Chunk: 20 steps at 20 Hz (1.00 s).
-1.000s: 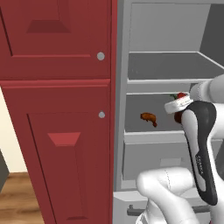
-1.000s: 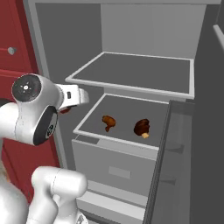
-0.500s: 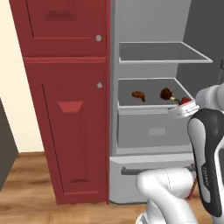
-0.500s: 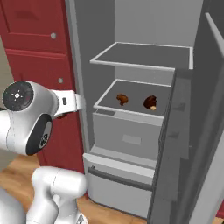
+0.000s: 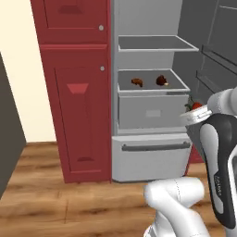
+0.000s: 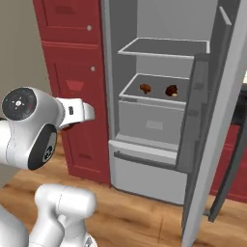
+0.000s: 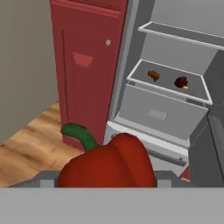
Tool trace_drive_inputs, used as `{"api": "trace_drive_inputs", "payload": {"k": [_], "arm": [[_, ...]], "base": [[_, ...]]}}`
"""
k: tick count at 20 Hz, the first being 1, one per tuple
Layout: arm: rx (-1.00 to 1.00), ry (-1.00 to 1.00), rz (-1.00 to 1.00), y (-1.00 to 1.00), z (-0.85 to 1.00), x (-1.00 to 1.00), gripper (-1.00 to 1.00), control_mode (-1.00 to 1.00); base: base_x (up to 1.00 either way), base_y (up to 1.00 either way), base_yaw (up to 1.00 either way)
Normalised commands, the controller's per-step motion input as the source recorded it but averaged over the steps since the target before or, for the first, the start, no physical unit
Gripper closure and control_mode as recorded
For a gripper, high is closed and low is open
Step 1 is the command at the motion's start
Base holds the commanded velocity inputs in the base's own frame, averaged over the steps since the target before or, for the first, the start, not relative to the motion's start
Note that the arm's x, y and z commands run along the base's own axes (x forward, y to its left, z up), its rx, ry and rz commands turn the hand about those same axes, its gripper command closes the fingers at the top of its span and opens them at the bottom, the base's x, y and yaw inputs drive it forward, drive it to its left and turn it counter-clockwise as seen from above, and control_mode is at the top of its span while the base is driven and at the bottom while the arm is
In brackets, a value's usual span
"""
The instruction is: Gather the bell pepper and lemon wedge from the fridge and place them on a tray on the dining counter. Then gather the steak and chicken drumstick from the fridge and place them on the other tray.
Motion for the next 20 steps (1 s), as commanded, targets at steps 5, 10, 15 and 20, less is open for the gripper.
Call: {"api": "trace_drive_inputs", "payload": {"k": [5,10,15,20], "arm": [[0.00,0.00,0.00,0.00,0.00,0.00,1.00,1.00],[0.00,0.00,0.00,0.00,0.00,0.00,1.00,1.00],[0.00,0.00,0.00,0.00,0.00,0.00,1.00,1.00],[0.00,0.00,0.00,0.00,0.00,0.00,1.00,1.00]], "base": [[-1.00,0.00,0.00],[-1.00,0.01,0.00],[-1.00,0.05,0.00],[-1.00,0.05,0.00]]}}
